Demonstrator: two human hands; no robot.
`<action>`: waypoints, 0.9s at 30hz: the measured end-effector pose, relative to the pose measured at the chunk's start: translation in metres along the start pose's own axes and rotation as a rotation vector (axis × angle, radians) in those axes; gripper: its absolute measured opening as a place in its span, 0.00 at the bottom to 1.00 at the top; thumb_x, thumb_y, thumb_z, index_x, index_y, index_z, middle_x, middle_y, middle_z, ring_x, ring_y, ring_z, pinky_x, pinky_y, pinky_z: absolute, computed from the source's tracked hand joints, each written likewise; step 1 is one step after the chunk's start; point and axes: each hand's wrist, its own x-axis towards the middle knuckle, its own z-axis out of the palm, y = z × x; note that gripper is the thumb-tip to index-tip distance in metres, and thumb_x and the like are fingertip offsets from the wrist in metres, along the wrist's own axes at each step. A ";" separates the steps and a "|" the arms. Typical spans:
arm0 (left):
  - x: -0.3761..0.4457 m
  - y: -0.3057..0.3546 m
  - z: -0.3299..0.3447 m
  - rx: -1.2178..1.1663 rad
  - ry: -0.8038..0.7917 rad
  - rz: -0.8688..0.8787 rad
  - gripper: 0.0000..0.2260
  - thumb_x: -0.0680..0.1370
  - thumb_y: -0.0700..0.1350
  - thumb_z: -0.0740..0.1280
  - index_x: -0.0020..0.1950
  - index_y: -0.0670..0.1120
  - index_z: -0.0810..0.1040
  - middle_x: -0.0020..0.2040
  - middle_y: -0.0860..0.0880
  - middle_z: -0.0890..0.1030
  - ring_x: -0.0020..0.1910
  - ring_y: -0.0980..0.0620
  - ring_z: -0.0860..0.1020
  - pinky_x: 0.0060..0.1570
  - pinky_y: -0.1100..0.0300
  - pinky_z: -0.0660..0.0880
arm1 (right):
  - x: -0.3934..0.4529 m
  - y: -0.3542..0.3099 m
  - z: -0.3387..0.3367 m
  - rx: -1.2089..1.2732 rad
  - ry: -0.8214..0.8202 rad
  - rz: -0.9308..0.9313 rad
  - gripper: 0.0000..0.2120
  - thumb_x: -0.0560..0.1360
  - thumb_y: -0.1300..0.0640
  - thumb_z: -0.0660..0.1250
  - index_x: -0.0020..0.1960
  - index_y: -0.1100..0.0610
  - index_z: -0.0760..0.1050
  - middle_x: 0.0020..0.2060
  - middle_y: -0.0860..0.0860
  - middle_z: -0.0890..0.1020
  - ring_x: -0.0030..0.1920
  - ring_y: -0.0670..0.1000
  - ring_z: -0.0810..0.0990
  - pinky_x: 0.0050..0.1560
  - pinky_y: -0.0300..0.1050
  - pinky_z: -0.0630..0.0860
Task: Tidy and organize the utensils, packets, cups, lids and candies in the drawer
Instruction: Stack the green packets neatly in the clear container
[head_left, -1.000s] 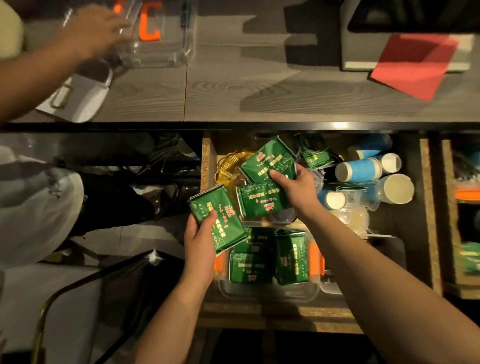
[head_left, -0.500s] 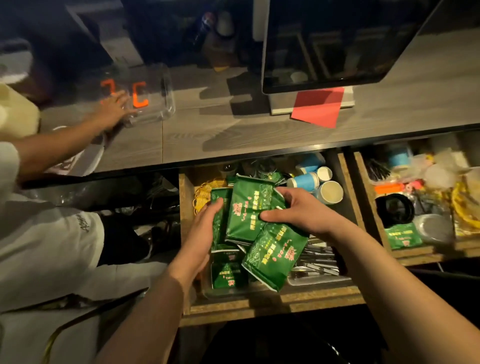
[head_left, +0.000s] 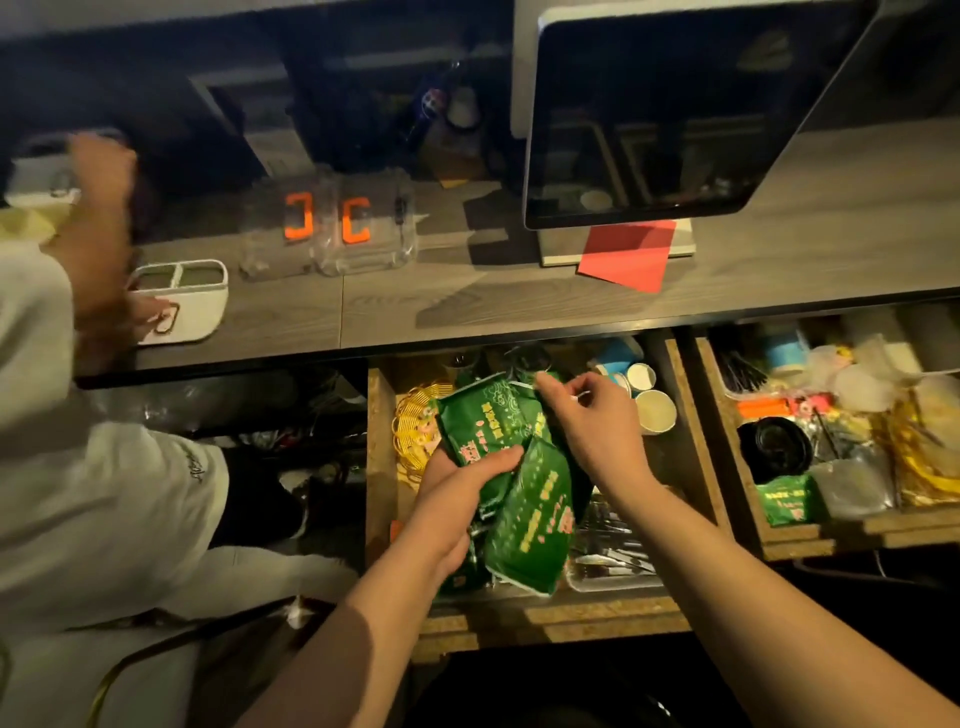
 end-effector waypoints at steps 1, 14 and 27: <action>-0.001 -0.001 0.003 -0.007 0.000 0.009 0.17 0.70 0.41 0.78 0.56 0.47 0.77 0.48 0.48 0.87 0.49 0.46 0.86 0.56 0.45 0.80 | -0.002 0.001 0.002 0.017 0.041 0.027 0.22 0.75 0.39 0.68 0.39 0.59 0.75 0.32 0.55 0.80 0.34 0.51 0.76 0.36 0.49 0.70; 0.011 -0.003 -0.002 -0.087 0.076 0.023 0.24 0.70 0.47 0.78 0.64 0.50 0.75 0.56 0.50 0.85 0.55 0.50 0.83 0.56 0.48 0.78 | 0.006 0.006 0.016 0.373 -0.414 0.151 0.11 0.76 0.46 0.70 0.47 0.55 0.81 0.40 0.52 0.85 0.41 0.50 0.83 0.45 0.51 0.79; 0.016 0.011 -0.025 -0.141 0.214 0.104 0.15 0.71 0.46 0.74 0.56 0.51 0.76 0.57 0.48 0.82 0.62 0.44 0.78 0.68 0.40 0.70 | -0.007 0.019 -0.027 0.775 -0.133 0.264 0.05 0.76 0.65 0.68 0.45 0.58 0.74 0.41 0.55 0.83 0.41 0.53 0.82 0.29 0.41 0.78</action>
